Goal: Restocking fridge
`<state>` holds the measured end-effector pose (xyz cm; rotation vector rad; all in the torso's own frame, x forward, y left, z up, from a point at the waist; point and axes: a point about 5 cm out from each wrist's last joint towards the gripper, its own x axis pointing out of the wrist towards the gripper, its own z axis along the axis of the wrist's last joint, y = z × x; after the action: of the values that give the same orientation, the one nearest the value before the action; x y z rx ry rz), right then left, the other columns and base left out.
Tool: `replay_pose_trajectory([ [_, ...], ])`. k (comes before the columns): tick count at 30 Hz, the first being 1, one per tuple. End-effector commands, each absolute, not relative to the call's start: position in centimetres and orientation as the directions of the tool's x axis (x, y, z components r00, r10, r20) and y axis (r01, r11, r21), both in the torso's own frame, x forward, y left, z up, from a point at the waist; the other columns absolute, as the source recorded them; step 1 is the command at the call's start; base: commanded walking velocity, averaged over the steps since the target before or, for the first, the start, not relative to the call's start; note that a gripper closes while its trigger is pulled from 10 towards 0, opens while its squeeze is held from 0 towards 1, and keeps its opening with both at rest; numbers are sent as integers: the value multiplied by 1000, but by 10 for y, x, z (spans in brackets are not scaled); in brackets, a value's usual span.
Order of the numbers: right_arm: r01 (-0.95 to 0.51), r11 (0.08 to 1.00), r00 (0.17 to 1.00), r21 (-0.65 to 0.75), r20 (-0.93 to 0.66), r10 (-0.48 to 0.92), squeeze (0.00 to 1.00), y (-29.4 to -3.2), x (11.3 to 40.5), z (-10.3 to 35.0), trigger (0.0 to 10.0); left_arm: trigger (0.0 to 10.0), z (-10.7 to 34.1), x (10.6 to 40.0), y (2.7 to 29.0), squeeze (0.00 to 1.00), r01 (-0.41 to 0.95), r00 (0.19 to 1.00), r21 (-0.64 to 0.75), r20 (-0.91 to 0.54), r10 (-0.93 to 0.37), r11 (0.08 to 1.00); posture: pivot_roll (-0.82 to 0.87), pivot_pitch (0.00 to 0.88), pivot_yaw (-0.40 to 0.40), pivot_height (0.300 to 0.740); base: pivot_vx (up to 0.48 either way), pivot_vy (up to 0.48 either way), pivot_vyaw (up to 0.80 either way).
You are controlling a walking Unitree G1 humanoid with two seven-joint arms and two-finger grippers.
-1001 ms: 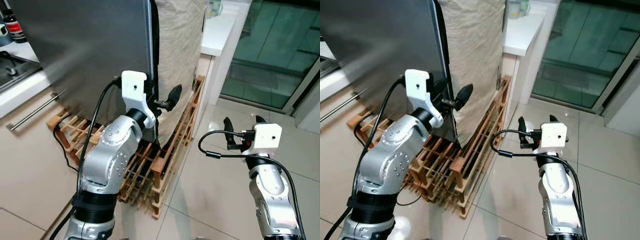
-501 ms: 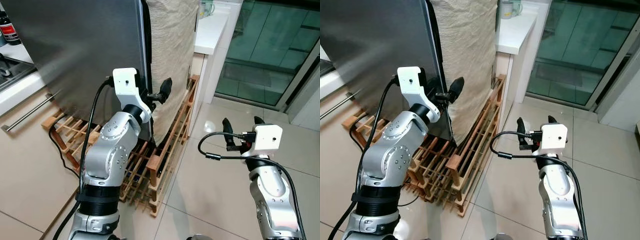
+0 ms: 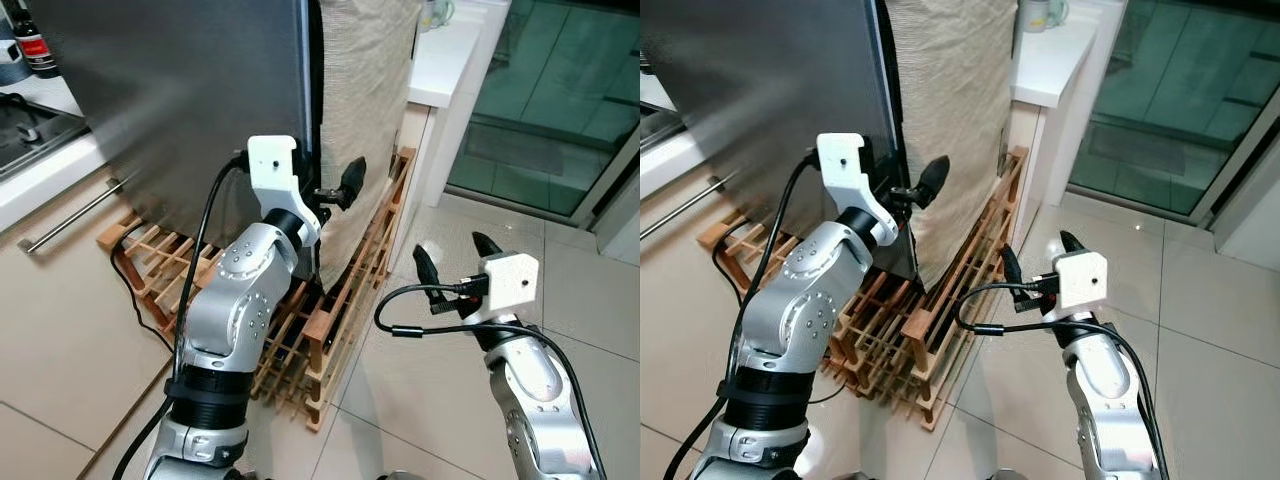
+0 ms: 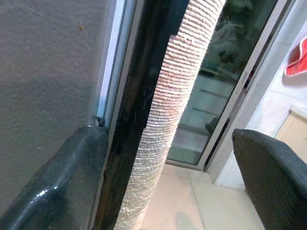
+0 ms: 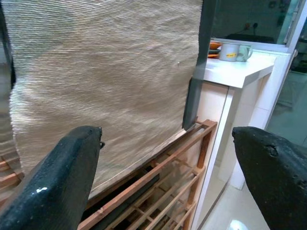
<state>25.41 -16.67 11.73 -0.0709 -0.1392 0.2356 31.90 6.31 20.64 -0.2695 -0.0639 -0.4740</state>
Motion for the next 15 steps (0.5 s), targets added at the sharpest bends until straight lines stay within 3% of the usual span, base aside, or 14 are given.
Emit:
replay_pose_trajectory([
  [1, -232, 970, 961, -76, 134, 241, 0, -167, 256, 120, 10000, 10000, 215, 325, 59, 0, 474, 880, -199, 152, -450, 858, -81, 0, 35, 727, 0, 0, 0],
  [9, -235, 969, 964, -72, 107, 242, 0, -168, 255, 114, 10000, 10000, 203, 336, 16, 0, 589, 804, -257, 89, -588, 766, -95, 0, 37, 727, 0, 0, 0],
  [15, -231, 970, 965, -73, 107, 238, 0, -168, 254, 114, 10000, 10000, 212, 327, -19, 0, 713, 675, -380, 145, -724, 589, -109, 0, 46, 727, 0, 0, 0],
])
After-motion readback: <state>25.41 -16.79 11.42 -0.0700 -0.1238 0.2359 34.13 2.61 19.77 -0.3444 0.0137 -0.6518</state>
